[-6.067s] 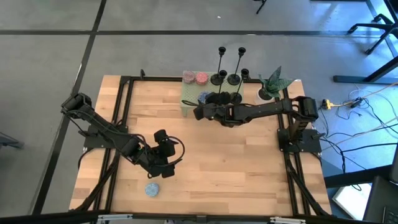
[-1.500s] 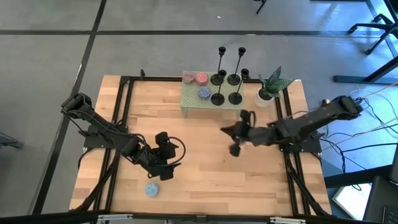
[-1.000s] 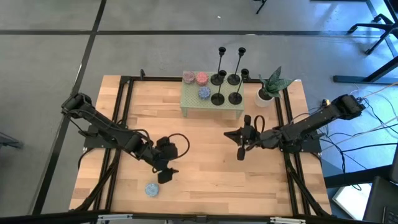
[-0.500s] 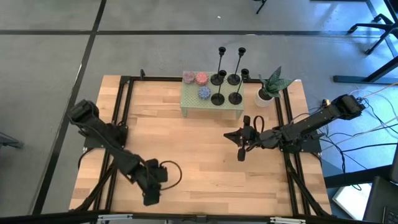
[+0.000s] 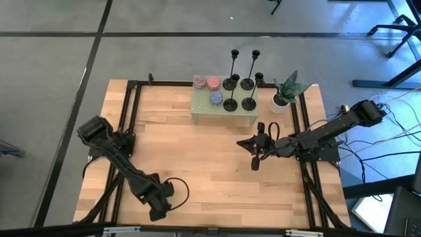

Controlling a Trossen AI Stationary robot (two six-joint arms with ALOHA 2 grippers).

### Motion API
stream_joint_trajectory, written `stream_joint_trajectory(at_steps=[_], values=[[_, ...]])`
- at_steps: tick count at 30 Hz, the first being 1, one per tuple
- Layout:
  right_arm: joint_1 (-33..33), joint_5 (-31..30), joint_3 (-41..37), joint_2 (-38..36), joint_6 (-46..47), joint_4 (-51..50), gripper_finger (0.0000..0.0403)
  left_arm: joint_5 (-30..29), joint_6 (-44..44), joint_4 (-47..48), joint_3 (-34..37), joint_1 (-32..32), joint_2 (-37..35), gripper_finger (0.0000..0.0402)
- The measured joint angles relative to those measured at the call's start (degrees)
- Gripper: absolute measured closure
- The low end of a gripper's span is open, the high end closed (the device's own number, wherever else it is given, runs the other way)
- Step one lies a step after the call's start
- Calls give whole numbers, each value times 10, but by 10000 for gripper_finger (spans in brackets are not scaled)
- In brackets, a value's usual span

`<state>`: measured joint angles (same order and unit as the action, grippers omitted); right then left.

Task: Pick & Place candle stick holders
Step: Align the light blue scented candle with the red scented candle on the shelf

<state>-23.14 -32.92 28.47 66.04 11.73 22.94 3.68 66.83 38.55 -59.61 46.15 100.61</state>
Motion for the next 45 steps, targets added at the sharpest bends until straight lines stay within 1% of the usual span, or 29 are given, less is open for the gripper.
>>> stream_joint_trajectory(at_steps=[7,13,16,19,21,24,28,33,39,42,45], values=[[0,0,0,0,0,0,387,4,-11,2,0,-6,7,65],[0,0,0,0,-2,0,387,0,-29,3,0,-29,6,92],[0,0,0,0,-2,0,387,0,-57,3,0,-44,5,102],[0,0,0,0,-2,0,387,7,-93,6,-2,-64,5,103],[0,0,0,0,-2,0,387,14,-128,19,-11,-83,5,102],[0,0,0,0,-2,0,387,12,-197,61,-42,-121,4,101],[0,0,0,0,-2,-5,387,-33,-308,119,-97,-183,4,101],[0,0,0,0,-1,-15,387,-102,-461,190,-183,-265,4,100],[0,2,0,0,-2,-20,387,-197,-612,329,-305,-355,3,100],[0,2,0,0,-2,-23,387,-255,-687,348,-340,-395,-2,100],[0,1,0,0,-2,-29,387,-276,-754,338,-348,-440,-8,100]])
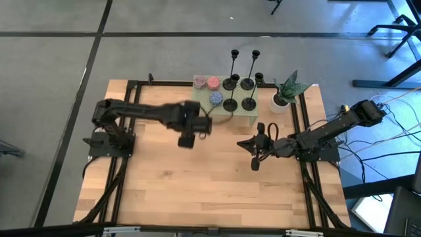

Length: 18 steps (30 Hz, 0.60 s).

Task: Pick & Place candle stick holders
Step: Align the light blue scented candle with the red scented candle on the shelf

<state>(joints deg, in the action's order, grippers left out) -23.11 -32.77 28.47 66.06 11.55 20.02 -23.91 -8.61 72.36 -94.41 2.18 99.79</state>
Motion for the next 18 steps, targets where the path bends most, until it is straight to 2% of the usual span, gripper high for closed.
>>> stream_joint_trajectory(at_steps=[6,11,15,18], values=[[0,0,0,0,2,-22,387,28,-64,-19,1,-102,-3,100],[0,0,0,0,2,-24,387,101,-113,-75,1,-178,-3,100],[0,0,0,0,2,-24,387,152,-112,-95,1,-227,-3,100],[0,0,0,0,2,-24,387,164,-91,-98,1,-251,-3,99]])
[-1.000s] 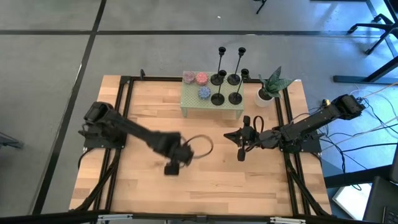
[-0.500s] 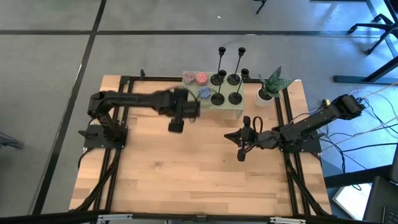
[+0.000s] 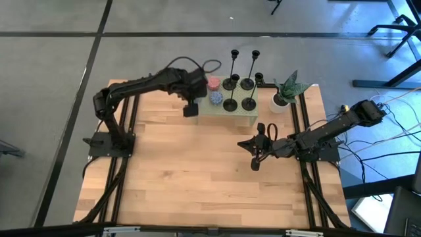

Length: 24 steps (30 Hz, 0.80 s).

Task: Pick & Place candle stick holders
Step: Align the light blue scented candle with the red scented candle on the shelf

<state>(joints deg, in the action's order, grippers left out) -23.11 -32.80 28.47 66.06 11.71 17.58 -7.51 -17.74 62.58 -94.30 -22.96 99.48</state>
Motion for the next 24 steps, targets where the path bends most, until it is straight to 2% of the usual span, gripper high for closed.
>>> stream_joint_trajectory(at_steps=[9,24], values=[[0,0,0,0,-1,0,387,3,60,-17,0,-21,27,99],[0,-2,0,0,0,-2,387,-2,29,-29,0,-6,45,90]])
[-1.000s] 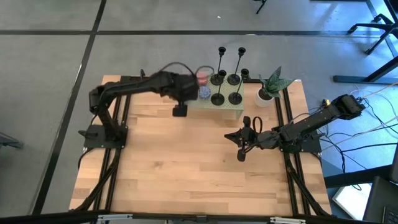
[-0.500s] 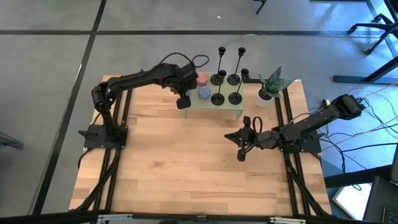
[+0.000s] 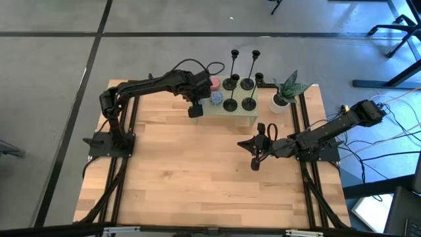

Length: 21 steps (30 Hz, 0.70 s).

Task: Pick & Place candle stick holders
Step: Align the light blue scented candle with the red scented candle on the shelf

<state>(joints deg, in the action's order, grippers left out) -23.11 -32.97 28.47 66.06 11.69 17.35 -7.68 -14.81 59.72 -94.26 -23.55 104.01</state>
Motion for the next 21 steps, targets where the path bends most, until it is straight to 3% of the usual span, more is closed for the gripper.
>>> stream_joint_trajectory(at_steps=[21], values=[[0,1,0,0,0,0,387,-1,-10,-19,0,-6,0,82]])
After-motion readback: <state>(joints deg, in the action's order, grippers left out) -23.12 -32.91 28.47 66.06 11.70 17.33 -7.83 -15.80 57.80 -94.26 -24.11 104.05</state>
